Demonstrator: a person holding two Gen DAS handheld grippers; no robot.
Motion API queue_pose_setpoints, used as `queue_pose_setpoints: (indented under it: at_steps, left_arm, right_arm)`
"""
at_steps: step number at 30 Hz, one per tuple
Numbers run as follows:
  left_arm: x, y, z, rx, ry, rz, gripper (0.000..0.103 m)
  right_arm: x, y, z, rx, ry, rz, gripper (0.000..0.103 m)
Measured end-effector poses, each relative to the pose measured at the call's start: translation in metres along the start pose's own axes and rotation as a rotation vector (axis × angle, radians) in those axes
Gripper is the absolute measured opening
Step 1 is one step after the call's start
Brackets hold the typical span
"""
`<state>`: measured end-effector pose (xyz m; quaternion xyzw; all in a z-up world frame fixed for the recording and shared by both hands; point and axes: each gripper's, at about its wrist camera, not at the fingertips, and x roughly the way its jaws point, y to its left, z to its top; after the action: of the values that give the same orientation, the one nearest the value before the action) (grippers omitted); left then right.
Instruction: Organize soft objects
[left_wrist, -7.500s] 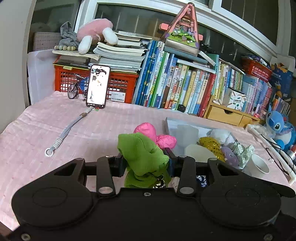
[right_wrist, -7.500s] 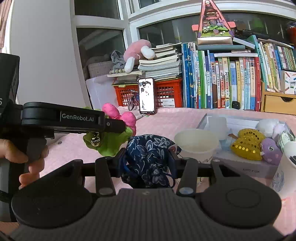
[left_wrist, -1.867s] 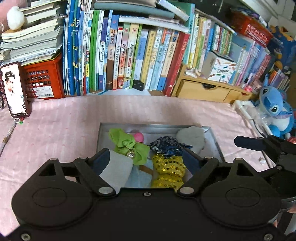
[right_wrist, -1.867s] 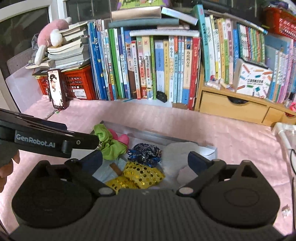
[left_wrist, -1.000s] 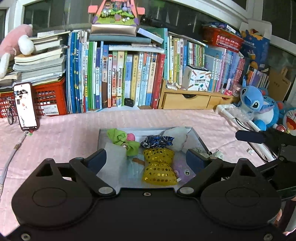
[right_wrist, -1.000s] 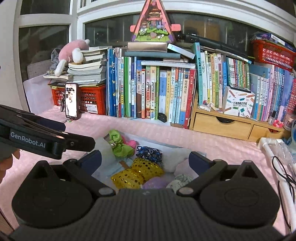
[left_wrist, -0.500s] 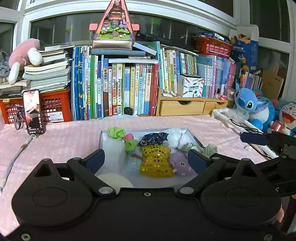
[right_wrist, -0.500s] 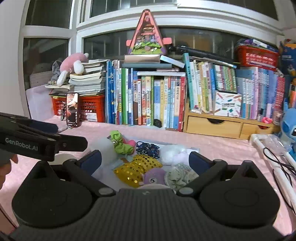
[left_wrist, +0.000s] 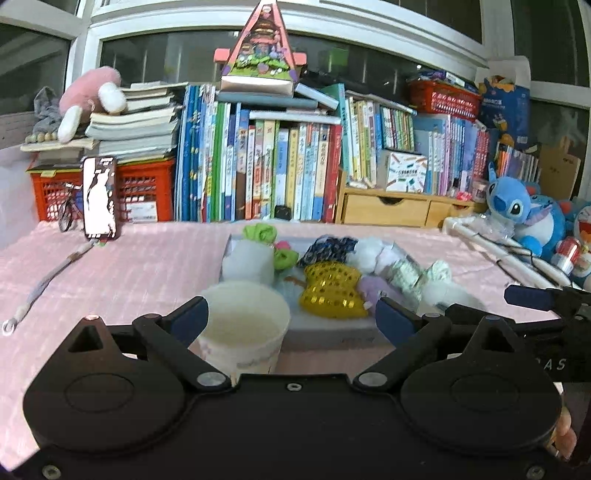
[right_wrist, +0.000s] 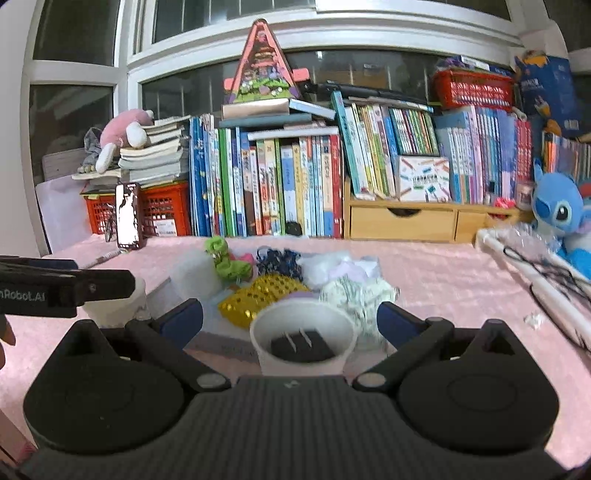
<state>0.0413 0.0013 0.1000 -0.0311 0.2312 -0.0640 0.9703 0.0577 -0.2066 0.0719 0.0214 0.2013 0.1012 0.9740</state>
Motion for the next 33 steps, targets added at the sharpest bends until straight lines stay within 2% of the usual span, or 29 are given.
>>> queue_pose_setpoints:
  at_steps: [5,15,33]
  left_arm:
    - [0.003,0.005,-0.021,-0.014,0.031,0.026,0.097]
    - [0.014,0.006,-0.055,-0.008,0.111,0.078,0.097]
    - [0.043,0.003,-0.082,0.007,0.198,0.109,0.097]
  right_arm:
    - [0.001,-0.002,-0.019,0.046,0.028,-0.006,0.103]
    - [0.006,0.001,-0.048,0.060,0.087,-0.045,0.103]
    - [0.026,0.008,-0.073,0.024,0.183,-0.071,0.103]
